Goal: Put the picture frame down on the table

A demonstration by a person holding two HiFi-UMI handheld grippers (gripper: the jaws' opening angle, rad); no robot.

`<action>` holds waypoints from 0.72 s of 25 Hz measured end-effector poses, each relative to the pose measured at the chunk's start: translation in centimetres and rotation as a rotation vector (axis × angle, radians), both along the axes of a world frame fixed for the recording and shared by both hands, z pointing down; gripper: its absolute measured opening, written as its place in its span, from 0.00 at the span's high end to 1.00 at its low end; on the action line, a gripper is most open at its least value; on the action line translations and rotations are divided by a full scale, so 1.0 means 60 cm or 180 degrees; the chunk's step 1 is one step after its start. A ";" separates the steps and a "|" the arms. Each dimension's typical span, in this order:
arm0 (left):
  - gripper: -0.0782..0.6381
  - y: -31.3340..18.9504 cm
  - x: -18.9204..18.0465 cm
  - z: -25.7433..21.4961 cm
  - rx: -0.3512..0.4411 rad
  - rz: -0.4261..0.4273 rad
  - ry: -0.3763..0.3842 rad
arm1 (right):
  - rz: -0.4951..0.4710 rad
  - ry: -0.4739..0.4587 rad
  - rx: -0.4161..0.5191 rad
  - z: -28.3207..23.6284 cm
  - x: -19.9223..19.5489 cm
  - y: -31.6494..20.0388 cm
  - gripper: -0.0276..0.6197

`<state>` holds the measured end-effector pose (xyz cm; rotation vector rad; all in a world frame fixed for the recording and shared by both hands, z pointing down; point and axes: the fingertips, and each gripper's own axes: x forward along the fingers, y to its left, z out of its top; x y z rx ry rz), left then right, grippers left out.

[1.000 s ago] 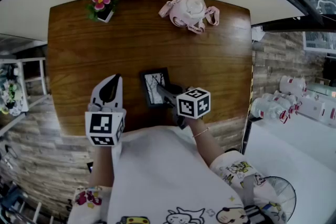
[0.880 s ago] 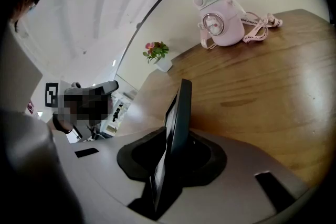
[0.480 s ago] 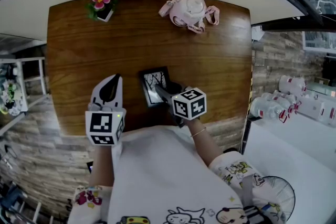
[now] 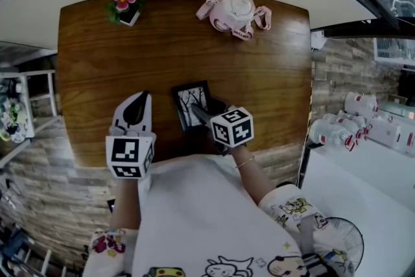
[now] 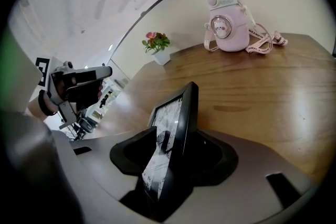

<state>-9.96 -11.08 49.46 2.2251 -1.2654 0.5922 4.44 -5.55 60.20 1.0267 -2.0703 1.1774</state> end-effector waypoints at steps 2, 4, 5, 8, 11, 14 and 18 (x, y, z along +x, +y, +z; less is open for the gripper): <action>0.89 0.000 0.001 0.000 0.0004 0.0013 0.0006 | 0.0013 0.0047 -0.0004 0.002 0.003 0.000 0.68; 0.89 0.000 0.001 0.000 0.0001 0.0018 0.0004 | 0.0018 0.0104 0.0003 0.004 0.006 -0.001 0.66; 0.89 0.001 0.001 -0.001 -0.0001 0.0018 0.0005 | 0.0018 0.0129 0.0006 0.005 0.008 0.000 0.65; 0.89 0.000 0.003 0.000 0.0006 0.0029 0.0018 | 0.0021 0.0173 -0.0006 0.009 0.011 0.000 0.64; 0.89 -0.002 0.004 0.005 -0.0009 0.0039 0.0017 | 0.0022 0.0202 -0.0020 0.014 0.015 -0.001 0.63; 0.89 -0.003 0.003 0.004 -0.0009 0.0035 0.0015 | 0.0022 0.0206 -0.0026 0.014 0.014 0.000 0.62; 0.89 -0.004 0.001 0.003 -0.0013 0.0023 0.0013 | 0.0027 0.0224 -0.0027 0.013 0.013 -0.001 0.62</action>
